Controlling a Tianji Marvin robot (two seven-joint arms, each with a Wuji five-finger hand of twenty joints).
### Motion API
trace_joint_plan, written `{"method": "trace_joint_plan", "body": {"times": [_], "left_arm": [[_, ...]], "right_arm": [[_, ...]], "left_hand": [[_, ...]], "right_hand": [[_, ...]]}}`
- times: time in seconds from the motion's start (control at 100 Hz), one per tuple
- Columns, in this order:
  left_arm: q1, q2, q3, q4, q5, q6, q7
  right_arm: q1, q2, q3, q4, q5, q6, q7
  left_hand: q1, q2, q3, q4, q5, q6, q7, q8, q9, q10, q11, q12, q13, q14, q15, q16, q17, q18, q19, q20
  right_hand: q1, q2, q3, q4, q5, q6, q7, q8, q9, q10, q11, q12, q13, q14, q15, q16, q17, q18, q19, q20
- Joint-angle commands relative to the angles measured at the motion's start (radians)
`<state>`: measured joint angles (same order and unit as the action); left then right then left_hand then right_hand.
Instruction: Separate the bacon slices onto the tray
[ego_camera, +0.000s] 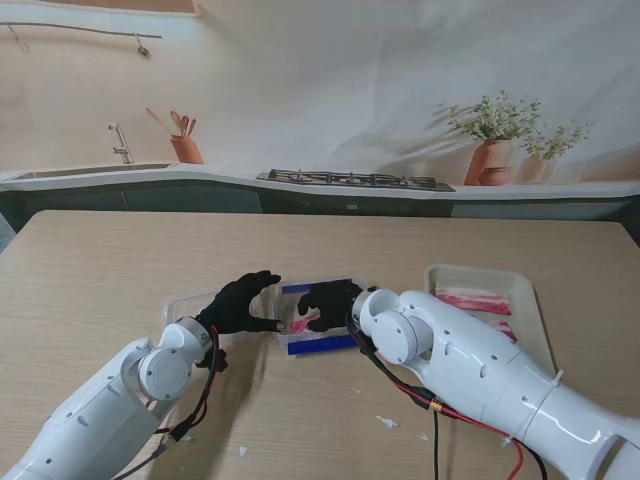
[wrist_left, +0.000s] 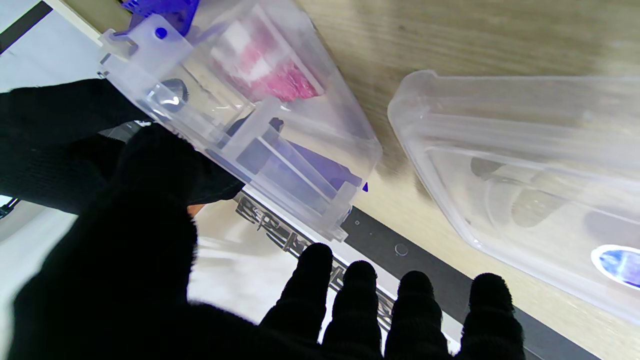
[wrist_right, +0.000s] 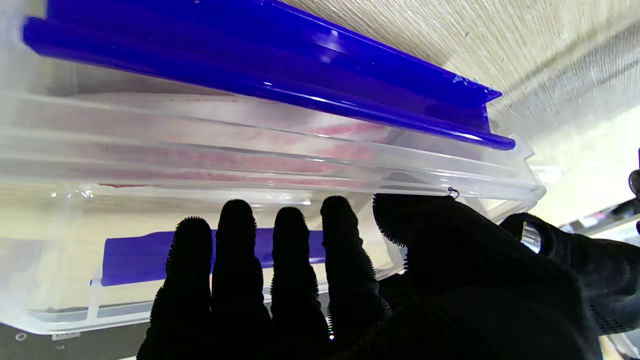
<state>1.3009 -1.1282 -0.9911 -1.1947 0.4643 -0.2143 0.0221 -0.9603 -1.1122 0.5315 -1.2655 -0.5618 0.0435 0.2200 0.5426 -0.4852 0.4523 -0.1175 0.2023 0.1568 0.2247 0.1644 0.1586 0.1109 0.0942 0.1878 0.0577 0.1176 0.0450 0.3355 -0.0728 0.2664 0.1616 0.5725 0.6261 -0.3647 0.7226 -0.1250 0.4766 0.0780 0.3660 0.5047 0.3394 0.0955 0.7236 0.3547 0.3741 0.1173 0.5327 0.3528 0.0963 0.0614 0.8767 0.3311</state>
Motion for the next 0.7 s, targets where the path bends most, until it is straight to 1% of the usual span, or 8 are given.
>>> {"method": "trace_joint_plan", "body": {"times": [0.0,0.12,0.5,0.6,0.69], "left_arm": [[0.003,-0.001,0.0,-0.001,0.002,-0.002,-0.013],[0.003,0.0,0.0,-0.003,0.006,-0.003,-0.013],[0.005,0.001,-0.002,-0.003,0.008,-0.004,-0.012],[0.005,0.001,-0.002,-0.002,0.008,-0.005,-0.012],[0.005,0.0,-0.001,-0.002,0.008,-0.004,-0.011]], "right_arm": [[-0.002,-0.009,-0.013,0.01,0.007,0.015,0.029],[0.006,-0.01,-0.027,0.018,0.01,0.017,0.033],[0.021,-0.02,-0.07,0.036,0.03,0.055,0.041],[0.023,-0.021,-0.078,0.037,0.035,0.063,0.045],[0.025,-0.02,-0.081,0.032,0.04,0.073,0.053]], "left_hand": [[-0.008,-0.025,0.02,0.031,-0.006,-0.001,-0.011,0.0,-0.005,-0.026,0.0,-0.005,-0.026,-0.027,-0.007,0.012,-0.007,0.011,-0.032,0.002],[-0.008,-0.025,0.021,0.031,-0.006,0.0,-0.011,0.0,-0.004,-0.026,0.0,-0.004,-0.026,-0.027,-0.007,0.012,-0.007,0.012,-0.032,0.002],[-0.007,-0.028,0.024,0.031,-0.006,0.0,-0.01,0.0,-0.005,-0.026,0.0,-0.004,-0.026,-0.027,-0.007,0.012,-0.007,0.012,-0.033,0.001],[-0.008,-0.027,0.025,0.031,-0.007,0.0,-0.01,0.0,-0.005,-0.026,0.0,-0.004,-0.026,-0.027,-0.007,0.012,-0.007,0.01,-0.033,0.001],[-0.008,-0.027,0.025,0.031,-0.006,0.001,-0.01,0.0,-0.005,-0.025,0.0,-0.004,-0.026,-0.027,-0.007,0.012,-0.008,0.011,-0.033,0.001]], "right_hand": [[0.014,-0.007,0.002,0.036,-0.013,0.011,-0.009,-0.008,-0.013,0.028,-0.027,-0.012,-0.023,0.031,-0.006,-0.006,-0.021,-0.003,0.003,-0.003],[0.011,-0.008,0.0,0.037,-0.016,0.006,-0.009,-0.008,-0.009,0.032,-0.034,-0.015,-0.022,0.036,-0.004,-0.006,-0.021,0.006,0.006,0.002],[0.005,-0.005,-0.007,0.038,-0.028,0.028,-0.016,-0.012,-0.001,0.05,-0.044,-0.017,-0.016,0.047,0.004,-0.003,-0.018,0.017,0.01,0.016],[0.004,-0.005,-0.009,0.039,-0.031,0.031,-0.018,-0.014,0.019,0.053,-0.034,-0.013,0.004,0.053,0.024,0.006,-0.008,0.028,0.024,0.028],[0.003,-0.005,-0.009,0.039,-0.03,0.039,-0.019,-0.016,0.07,0.06,-0.005,0.001,0.058,0.062,0.066,0.024,0.02,0.046,0.058,0.055]]}}
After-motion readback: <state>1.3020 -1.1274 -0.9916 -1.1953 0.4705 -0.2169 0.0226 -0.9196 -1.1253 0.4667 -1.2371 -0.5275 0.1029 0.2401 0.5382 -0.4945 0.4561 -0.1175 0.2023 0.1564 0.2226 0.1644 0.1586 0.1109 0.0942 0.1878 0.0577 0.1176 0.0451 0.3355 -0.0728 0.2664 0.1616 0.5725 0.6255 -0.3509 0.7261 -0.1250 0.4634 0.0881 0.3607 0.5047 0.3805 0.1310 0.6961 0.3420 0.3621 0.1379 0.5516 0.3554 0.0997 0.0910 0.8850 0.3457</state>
